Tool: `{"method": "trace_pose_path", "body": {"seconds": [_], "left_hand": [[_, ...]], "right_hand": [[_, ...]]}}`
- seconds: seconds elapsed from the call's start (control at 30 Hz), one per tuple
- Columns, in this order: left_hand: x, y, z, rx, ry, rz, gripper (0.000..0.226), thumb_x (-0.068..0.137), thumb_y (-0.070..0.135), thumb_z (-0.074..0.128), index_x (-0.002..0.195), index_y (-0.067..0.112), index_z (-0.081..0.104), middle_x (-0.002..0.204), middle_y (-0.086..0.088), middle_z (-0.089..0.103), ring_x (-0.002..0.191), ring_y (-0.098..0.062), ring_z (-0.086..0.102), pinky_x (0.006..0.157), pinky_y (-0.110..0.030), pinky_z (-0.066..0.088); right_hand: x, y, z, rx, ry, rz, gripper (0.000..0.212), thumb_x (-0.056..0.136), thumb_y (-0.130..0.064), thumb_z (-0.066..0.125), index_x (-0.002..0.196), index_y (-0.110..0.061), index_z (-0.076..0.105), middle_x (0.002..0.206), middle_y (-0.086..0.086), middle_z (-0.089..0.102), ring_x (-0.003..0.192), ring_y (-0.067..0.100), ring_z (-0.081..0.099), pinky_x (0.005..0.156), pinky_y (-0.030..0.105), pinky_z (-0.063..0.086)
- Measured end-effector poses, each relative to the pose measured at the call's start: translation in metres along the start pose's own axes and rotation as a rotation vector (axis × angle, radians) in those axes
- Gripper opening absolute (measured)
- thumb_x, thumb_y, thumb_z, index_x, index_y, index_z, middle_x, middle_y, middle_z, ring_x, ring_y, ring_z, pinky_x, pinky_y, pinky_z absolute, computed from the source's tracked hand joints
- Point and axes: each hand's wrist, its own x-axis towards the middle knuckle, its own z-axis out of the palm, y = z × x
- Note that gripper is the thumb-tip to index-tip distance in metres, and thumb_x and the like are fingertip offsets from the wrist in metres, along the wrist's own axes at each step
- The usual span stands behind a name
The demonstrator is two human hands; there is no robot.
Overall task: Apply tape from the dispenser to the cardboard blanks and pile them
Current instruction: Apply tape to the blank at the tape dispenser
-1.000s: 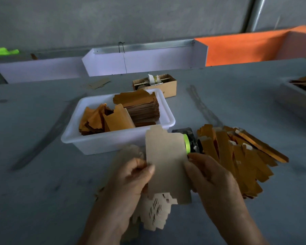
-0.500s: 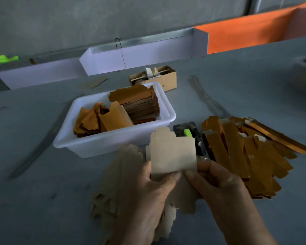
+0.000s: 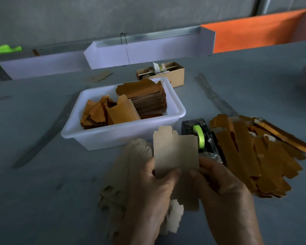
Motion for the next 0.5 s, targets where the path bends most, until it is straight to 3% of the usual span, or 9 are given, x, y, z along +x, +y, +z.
{"method": "trace_pose_path", "body": {"seconds": [0.07, 0.13, 0.27, 0.33, 0.4, 0.43, 0.5], "left_hand": [[-0.002, 0.002, 0.002, 0.001, -0.003, 0.034, 0.036, 0.077, 0.021, 0.076, 0.077, 0.055, 0.066, 0.070, 0.016, 0.071, 0.062, 0.001, 0.066, 0.050, -0.010, 0.047], [-0.004, 0.003, 0.005, 0.012, 0.028, 0.063, 0.029, 0.068, 0.029, 0.075, 0.078, 0.055, 0.066, 0.070, 0.013, 0.072, 0.062, -0.002, 0.067, 0.055, -0.017, 0.052], [-0.014, 0.004, 0.012, 0.009, 0.004, 0.090, 0.019, 0.062, 0.042, 0.066, 0.081, 0.043, 0.069, 0.075, -0.005, 0.072, 0.072, -0.026, 0.070, 0.068, -0.051, 0.057], [-0.018, 0.004, 0.010, 0.014, -0.044, 0.106, 0.012, 0.071, 0.046, 0.064, 0.082, 0.043, 0.068, 0.079, -0.004, 0.071, 0.075, -0.023, 0.069, 0.070, -0.042, 0.059], [-0.019, 0.006, 0.006, 0.026, -0.118, 0.115, 0.016, 0.078, 0.055, 0.062, 0.084, 0.042, 0.067, 0.081, 0.001, 0.071, 0.073, -0.010, 0.068, 0.065, -0.020, 0.056], [-0.020, 0.006, 0.004, 0.035, -0.155, 0.119, 0.019, 0.079, 0.054, 0.061, 0.085, 0.037, 0.068, 0.082, -0.001, 0.071, 0.073, -0.011, 0.068, 0.064, -0.020, 0.056], [-0.020, 0.009, 0.002, 0.017, -0.168, 0.092, 0.011, 0.086, 0.037, 0.064, 0.085, 0.028, 0.071, 0.080, -0.011, 0.071, 0.074, -0.022, 0.070, 0.064, -0.033, 0.059]], "right_hand": [[-0.002, -0.003, 0.003, -0.063, 0.031, -0.065, 0.024, 0.080, -0.023, 0.067, 0.092, -0.043, 0.066, 0.080, -0.019, 0.070, 0.072, -0.003, 0.064, 0.051, 0.006, 0.047], [-0.004, -0.006, 0.005, -0.149, 0.059, -0.159, 0.020, 0.082, -0.032, 0.059, 0.098, -0.031, 0.071, 0.086, -0.017, 0.065, 0.079, -0.002, 0.062, 0.057, 0.006, 0.048], [-0.006, -0.012, 0.008, -0.179, 0.067, -0.212, 0.025, 0.087, -0.033, 0.054, 0.096, -0.021, 0.074, 0.082, -0.015, 0.062, 0.083, -0.004, 0.058, 0.061, -0.002, 0.040], [-0.007, -0.013, 0.007, -0.131, 0.053, -0.183, 0.028, 0.082, -0.034, 0.051, 0.098, -0.025, 0.073, 0.084, -0.016, 0.063, 0.082, -0.003, 0.060, 0.061, 0.000, 0.043], [-0.007, -0.013, 0.002, -0.091, 0.028, -0.155, 0.023, 0.082, -0.032, 0.052, 0.097, -0.034, 0.070, 0.085, -0.017, 0.065, 0.078, -0.003, 0.063, 0.062, 0.005, 0.048], [-0.007, -0.013, 0.000, -0.080, 0.005, -0.138, 0.020, 0.084, -0.029, 0.055, 0.096, -0.037, 0.069, 0.085, -0.016, 0.067, 0.077, -0.002, 0.064, 0.062, 0.008, 0.051], [-0.008, -0.013, -0.004, -0.080, -0.052, -0.088, 0.020, 0.085, -0.024, 0.060, 0.099, -0.035, 0.069, 0.086, -0.012, 0.069, 0.075, -0.001, 0.065, 0.062, 0.010, 0.051]]}}
